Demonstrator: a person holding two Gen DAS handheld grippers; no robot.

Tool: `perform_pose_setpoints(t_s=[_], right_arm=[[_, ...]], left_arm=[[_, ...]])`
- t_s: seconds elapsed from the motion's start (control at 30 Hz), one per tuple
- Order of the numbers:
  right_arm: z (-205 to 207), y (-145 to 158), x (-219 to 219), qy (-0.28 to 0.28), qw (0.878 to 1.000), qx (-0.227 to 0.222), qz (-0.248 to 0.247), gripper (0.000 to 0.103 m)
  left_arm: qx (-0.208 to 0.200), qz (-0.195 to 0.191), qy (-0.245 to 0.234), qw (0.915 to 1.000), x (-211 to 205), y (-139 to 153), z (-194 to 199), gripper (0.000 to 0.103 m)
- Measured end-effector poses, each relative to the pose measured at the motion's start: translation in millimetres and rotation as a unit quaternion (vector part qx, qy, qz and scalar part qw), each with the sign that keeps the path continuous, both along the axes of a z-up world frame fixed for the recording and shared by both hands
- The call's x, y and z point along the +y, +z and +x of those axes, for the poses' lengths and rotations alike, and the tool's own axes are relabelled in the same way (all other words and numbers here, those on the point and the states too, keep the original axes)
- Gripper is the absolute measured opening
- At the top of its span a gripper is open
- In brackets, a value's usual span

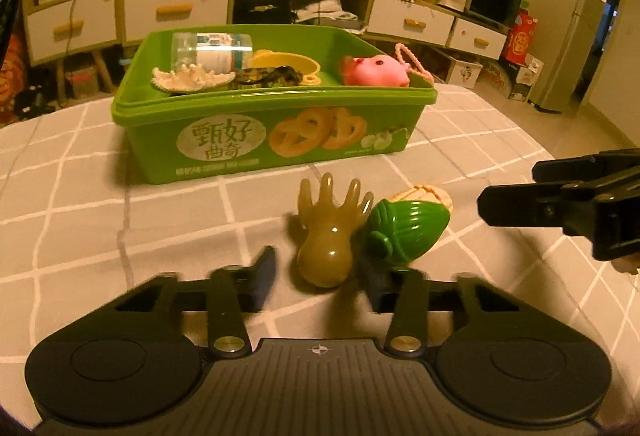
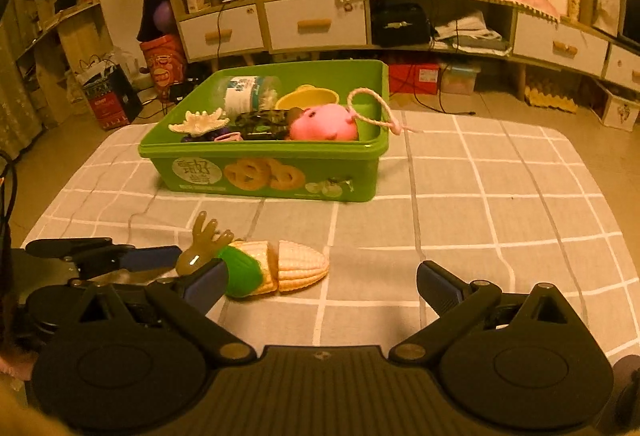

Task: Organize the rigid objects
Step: 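Open both grippers over the bin, then withdraw toward the hand toy and corn toy, then close the left gripper on the olive hand toy while the right gripper grasps the corn toy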

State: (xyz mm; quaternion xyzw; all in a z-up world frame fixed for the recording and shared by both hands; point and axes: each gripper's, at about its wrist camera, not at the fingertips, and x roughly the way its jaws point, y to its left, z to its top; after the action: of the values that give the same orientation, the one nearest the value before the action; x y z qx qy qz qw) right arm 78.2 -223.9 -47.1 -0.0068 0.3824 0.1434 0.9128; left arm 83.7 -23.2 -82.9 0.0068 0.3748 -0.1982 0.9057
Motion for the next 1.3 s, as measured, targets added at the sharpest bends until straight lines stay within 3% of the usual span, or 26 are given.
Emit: perform_pose_setpoints(t_s=[0.4, 0.73, 0.8, 1.03, 1.3], right_arm=[[9.1, -18.0, 8.4, 0.005, 0.999, 0.040, 0.011, 0.080], [13.7, -37.4, 35.2, 0.022, 0.998, 0.058, 0.004, 0.080], [15.3, -41.3, 38.7, 0.022, 0.998, 0.058, 0.000, 0.080], [13.1, -48.6, 47.7, 0.028, 0.999, 0.022, -0.017, 0.080], [9.5, -52.1, 54.3, 0.035, 0.999, -0.004, -0.013, 0.080]], left_arm=[[-0.001, 0.025, 0.029, 0.9993, 33.1, 3.8, -10.1, 0.034], [0.004, -0.007, 0.077, 0.9970, 60.1, 4.5, -9.7, 0.036], [0.000, -0.008, 0.078, 0.9969, 58.3, 3.2, -8.8, 0.043], [-0.015, -0.012, 0.079, 0.9967, 57.4, -0.4, -8.0, 0.055], [-0.018, -0.029, 0.093, 0.9951, 58.2, -2.1, -4.0, 0.054]])
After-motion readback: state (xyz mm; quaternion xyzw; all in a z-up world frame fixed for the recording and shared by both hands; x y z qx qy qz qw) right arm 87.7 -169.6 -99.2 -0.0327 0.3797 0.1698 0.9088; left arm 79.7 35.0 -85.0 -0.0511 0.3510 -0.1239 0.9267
